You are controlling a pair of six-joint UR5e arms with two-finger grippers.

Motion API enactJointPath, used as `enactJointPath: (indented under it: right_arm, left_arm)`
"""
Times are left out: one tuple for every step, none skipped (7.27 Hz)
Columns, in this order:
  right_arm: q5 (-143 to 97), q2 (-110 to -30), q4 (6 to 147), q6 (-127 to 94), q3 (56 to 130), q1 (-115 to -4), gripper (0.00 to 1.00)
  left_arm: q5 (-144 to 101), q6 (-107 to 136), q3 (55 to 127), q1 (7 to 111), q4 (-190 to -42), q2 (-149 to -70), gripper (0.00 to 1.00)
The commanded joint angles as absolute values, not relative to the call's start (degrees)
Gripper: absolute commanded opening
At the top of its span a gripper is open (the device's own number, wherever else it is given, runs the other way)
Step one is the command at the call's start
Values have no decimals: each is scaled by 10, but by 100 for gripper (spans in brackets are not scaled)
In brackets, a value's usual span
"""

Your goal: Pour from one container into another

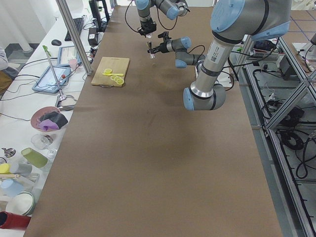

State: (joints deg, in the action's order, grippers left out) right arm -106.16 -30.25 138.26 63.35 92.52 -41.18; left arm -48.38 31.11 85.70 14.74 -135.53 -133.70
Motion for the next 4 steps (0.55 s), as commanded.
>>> enactJointPath:
  right_arm:
    - [-1061, -283, 1387, 634, 898, -410, 0]
    - [-1061, -277, 1389, 634, 888, -409, 0]
    - [-1060, -273, 1396, 634, 883, -407, 0]
    - [-1055, -269, 1402, 634, 878, -403, 0]
  left_arm:
    - [-483, 311, 857, 148, -1355, -1337, 0]
    - [-483, 311, 857, 148, -1355, -1337, 0]
    - [-483, 311, 857, 148, -1355, -1337, 0]
    - [-483, 311, 857, 148, -1355, -1337, 0]
